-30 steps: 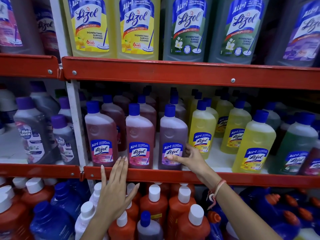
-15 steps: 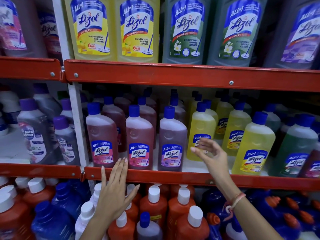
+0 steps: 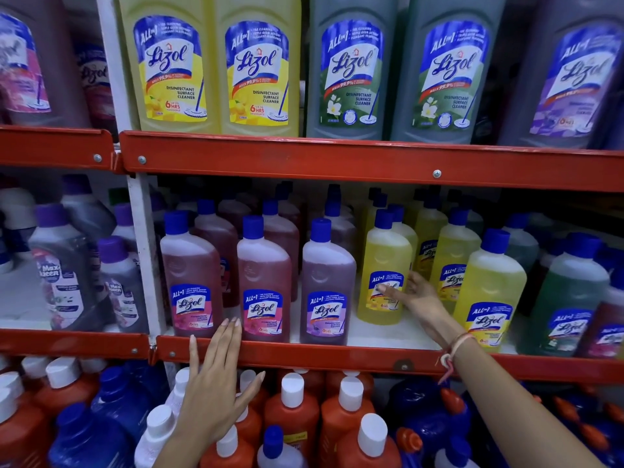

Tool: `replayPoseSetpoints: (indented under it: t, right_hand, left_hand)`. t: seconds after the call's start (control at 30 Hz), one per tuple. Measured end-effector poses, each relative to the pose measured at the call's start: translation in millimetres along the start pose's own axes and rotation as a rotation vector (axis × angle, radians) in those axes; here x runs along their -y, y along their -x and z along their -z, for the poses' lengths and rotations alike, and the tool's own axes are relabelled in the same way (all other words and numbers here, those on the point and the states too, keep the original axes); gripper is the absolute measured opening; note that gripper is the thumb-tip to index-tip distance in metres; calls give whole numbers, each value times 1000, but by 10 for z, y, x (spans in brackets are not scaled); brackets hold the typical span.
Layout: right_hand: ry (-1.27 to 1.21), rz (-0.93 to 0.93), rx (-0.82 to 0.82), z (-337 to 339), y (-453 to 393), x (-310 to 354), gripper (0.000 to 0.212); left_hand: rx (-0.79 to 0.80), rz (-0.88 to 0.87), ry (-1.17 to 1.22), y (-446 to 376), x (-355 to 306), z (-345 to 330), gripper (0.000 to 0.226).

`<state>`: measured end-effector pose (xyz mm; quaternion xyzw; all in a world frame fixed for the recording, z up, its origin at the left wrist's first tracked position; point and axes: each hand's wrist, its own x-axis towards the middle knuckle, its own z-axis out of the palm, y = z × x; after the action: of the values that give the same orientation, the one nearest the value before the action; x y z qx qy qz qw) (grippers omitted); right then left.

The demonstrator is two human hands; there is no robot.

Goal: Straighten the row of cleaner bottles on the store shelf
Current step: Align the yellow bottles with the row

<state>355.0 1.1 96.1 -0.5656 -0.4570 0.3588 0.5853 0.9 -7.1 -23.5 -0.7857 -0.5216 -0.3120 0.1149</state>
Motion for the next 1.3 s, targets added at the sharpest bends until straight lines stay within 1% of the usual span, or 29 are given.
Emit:
replayPoseSetpoints:
  t: [0.1,0.3,0.33,0.43,0.57,0.77,0.9,1.0,1.03,1.17,1.2,1.3]
  right_hand:
    - [-11,-15,40,17,-19,17,70]
    - [35,7,105,100,69,7,84]
    - [47,21,108,109,101,-4,83]
    - [86,52,106,137,210,-23,64]
    - [128,65,114,197,365,-30,47]
    - [142,86,116,219,515,-6,35]
    - [126,91,98,196,562,1,39]
    - [114,100,40,153,592,-43,43]
    - [125,110,3,126,614,-52,47]
    - [200,205,-208,5,732,-41,80]
    - [201,237,-247,-26,765,-21,83]
    - [185,303,-349,-122,840,63,80]
  left_hand:
    - [2,3,-11,-10,9,-13,86]
    - [9,4,-23,-16,12,-33,87]
    - [9,6,-22,-15,10,-34,87]
    - [7,11,-20,-15,13,-37,87]
    - [13,13,-22,-14,4,-22,88]
    - [26,14,-19,-9,8,-17,89]
    - [36,15,-7,-10,-2,7,88]
    - [39,13,-7,-13,-4,19,89]
    - [40,17,-4,-12,-4,22,89]
    - [46,26,15,-15,-26,50,89]
    - [49,24,15,-18,-34,61,89]
    - [55,20,22,-22,-37,83,90]
